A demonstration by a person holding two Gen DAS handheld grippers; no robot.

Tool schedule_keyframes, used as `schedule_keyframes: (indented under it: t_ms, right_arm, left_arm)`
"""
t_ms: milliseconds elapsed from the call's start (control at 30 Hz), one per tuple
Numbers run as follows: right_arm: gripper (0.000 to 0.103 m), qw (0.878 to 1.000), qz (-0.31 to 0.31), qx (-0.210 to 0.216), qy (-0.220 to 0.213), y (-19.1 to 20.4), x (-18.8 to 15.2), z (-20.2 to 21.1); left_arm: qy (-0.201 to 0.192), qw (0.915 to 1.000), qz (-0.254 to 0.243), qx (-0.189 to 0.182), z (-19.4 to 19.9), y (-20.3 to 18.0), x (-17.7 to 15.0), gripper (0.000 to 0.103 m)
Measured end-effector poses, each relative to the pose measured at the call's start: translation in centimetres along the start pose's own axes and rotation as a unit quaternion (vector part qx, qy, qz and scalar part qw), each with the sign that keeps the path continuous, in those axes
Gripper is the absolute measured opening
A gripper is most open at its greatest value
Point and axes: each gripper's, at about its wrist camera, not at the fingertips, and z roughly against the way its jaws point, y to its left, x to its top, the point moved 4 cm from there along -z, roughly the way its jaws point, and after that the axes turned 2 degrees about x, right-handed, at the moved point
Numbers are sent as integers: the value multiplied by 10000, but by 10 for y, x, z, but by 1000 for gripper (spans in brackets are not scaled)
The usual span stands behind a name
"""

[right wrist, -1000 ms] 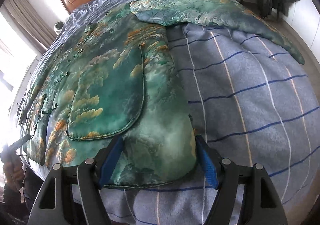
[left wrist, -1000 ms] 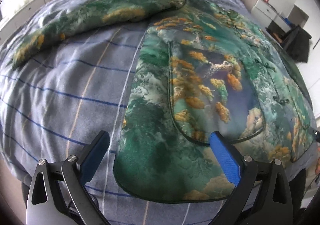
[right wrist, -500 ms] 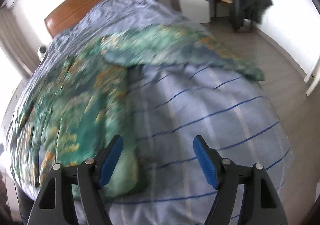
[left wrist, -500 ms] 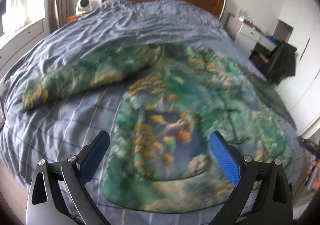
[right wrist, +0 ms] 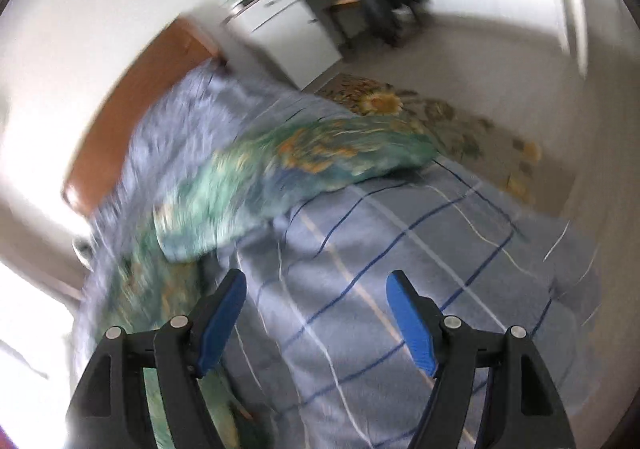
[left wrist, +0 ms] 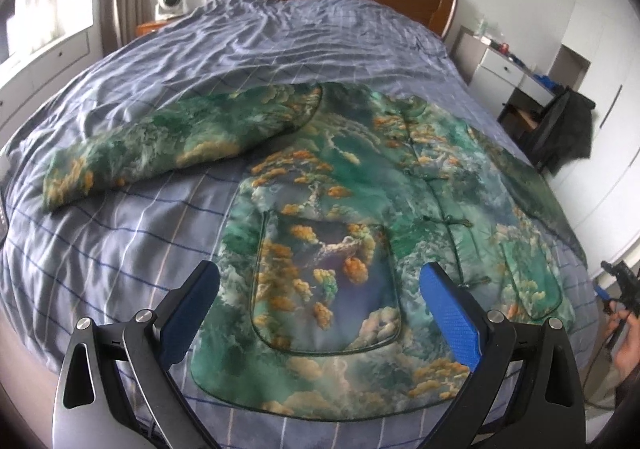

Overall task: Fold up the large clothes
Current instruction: 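Grasp the sleeve cuff with the right tool and lift it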

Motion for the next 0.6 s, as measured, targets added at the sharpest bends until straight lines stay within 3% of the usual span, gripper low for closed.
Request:
schedule_keyframes:
  t_ms: [200, 433, 500, 533, 600]
  right_arm:
    - [74, 9905, -1219, 641, -19, -26, 28, -38]
    - [74, 9758, -2047, 742, -213, -40, 65, -101]
    - [50, 9745, -2145, 575, -323, -45, 70, -111]
    - [17, 9760, -2111, 373, -396, -46, 73, -113]
    - [13, 9779, -1986, 214, -623, -41, 76, -108]
  left_arm:
    - [-2, 10000, -16, -17, 1, -9, -1, 100]
    - [-28, 9998, -189, 114, 6, -18, -4, 100]
    - [-34, 9996, -194, 188, 5, -15, -7, 100]
    - [-21, 9996, -187, 209, 5, -14, -8, 100]
    - [26, 9996, -151, 236, 2, -9, -10, 100]
